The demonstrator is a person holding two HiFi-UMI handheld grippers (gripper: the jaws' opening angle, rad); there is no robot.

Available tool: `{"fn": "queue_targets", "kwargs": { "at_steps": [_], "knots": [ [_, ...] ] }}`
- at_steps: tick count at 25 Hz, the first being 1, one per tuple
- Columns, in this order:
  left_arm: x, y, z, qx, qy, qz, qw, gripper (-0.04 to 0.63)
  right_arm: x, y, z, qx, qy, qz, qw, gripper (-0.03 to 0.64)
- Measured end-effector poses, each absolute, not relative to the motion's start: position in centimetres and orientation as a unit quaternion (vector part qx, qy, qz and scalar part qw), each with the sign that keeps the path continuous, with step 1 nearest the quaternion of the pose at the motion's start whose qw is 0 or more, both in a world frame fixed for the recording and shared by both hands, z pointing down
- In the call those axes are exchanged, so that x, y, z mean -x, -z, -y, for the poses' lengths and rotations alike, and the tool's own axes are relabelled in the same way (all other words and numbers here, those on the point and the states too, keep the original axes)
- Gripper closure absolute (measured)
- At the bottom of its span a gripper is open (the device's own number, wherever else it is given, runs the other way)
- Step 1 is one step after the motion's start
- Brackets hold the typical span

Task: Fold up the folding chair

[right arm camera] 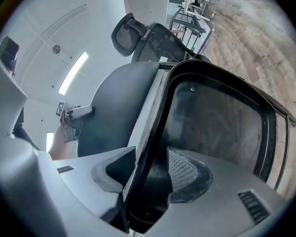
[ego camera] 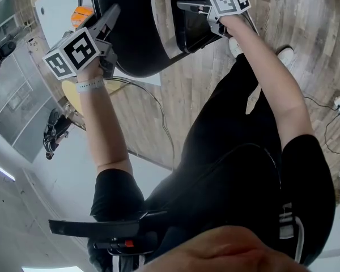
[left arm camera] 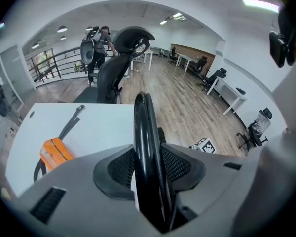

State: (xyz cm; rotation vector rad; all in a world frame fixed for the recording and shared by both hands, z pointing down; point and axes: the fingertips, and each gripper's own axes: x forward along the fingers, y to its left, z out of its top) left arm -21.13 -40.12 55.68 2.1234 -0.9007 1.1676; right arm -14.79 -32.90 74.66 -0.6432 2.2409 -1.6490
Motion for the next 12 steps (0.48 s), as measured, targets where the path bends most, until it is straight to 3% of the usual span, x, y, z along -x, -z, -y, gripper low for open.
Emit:
{"fn": "queue_targets", "kwargs": {
  "at_steps": [5, 12],
  "knots": [
    [21.8, -52.6, 40.3, -0.799, -0.408, 0.389, 0.210, 0.425, 13.6, -74.5, 31.5, 0.238, 0.558, -0.784, 0.133, 0.415],
    [21.1, -43.7, 38.4, -0.822, -0.328, 0.464, 0.036, 0.419, 7.2, -73.3, 28.7, 0.311, 0.488, -0.809, 0.102, 0.383]
  ]
}}
